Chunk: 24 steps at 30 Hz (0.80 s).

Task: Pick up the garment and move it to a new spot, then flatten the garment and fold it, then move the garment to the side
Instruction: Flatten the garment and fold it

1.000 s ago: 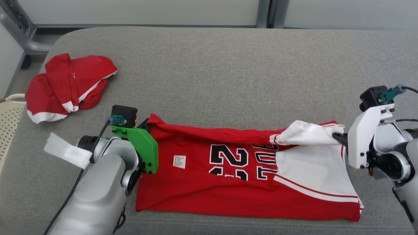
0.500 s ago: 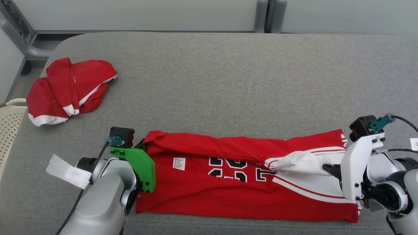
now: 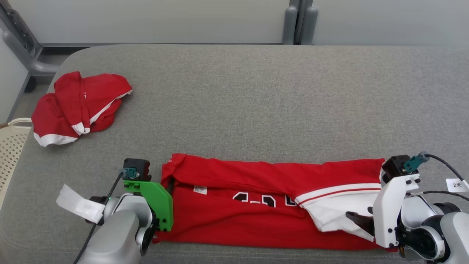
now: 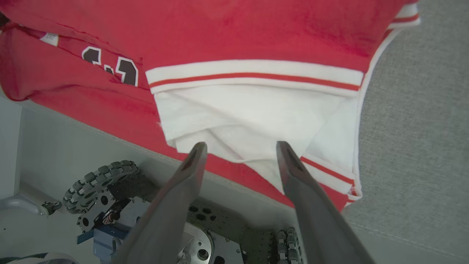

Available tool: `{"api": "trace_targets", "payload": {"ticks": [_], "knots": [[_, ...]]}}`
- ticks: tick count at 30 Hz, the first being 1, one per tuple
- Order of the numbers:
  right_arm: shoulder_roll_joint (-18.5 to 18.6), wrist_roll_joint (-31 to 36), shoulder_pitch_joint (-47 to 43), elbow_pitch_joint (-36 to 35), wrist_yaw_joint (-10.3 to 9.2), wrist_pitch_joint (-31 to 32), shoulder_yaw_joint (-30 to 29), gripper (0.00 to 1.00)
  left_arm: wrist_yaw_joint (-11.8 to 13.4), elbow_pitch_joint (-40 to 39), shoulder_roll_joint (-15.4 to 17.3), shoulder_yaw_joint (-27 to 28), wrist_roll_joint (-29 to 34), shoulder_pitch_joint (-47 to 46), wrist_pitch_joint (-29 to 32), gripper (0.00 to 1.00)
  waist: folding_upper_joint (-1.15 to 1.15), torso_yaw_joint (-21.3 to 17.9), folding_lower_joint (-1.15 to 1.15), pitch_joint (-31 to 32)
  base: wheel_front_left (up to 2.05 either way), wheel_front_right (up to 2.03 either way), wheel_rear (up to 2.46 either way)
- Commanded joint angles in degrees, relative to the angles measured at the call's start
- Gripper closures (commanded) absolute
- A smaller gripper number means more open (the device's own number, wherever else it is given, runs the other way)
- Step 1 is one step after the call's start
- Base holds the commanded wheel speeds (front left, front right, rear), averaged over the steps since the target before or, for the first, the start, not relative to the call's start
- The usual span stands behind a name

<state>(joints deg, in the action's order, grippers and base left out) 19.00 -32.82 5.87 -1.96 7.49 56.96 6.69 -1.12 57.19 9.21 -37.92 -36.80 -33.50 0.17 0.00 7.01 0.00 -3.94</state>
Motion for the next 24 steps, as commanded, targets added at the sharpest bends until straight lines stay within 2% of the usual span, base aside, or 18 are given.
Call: {"api": "trace_targets", "payload": {"ticks": [1, 9, 14, 19, 24], "knots": [[-0.4, 0.6, -0.8, 0.4, 0.0, -0.7, -0.1, 0.0, 0.4, 0.3, -0.1, 0.2, -0.6, 1.1, -0.2, 0.0, 0.0, 0.0, 0.0, 0.4, 0.0, 0.0, 0.0], [-2.9, 2.0, -2.1, 2.2, 0.0, -5.1, -1.4, 0.0, 1.6, 0.8, 1.2, 1.5, -1.8, 3.2, -1.9, 0.0, 0.0, 0.0, 0.0, 3.2, 0.0, 0.0, 0.0], [-5.1, 4.1, -3.5, 3.4, 0.0, -8.0, -4.9, 0.0, 2.5, -1.2, 2.5, 3.3, -3.2, 5.0, -5.7, 0.0, 0.0, 0.0, 0.0, 5.5, 0.0, 0.0, 0.0], [-9.2, 8.0, -3.9, 4.5, 0.0, -14.3, -11.0, 0.0, 2.6, -6.5, 3.9, 5.4, -3.9, 7.1, -12.3, 0.0, 0.0, 0.2, 0.0, 7.2, 0.0, 0.0, 0.0], [-13.6, 11.2, -5.1, 6.5, 0.0, -22.7, -15.8, 0.0, 3.4, -16.2, 5.3, 8.1, -3.0, 10.8, -15.1, 0.0, 0.0, 0.5, 0.0, 8.6, 0.0, 0.0, 0.0]]}}
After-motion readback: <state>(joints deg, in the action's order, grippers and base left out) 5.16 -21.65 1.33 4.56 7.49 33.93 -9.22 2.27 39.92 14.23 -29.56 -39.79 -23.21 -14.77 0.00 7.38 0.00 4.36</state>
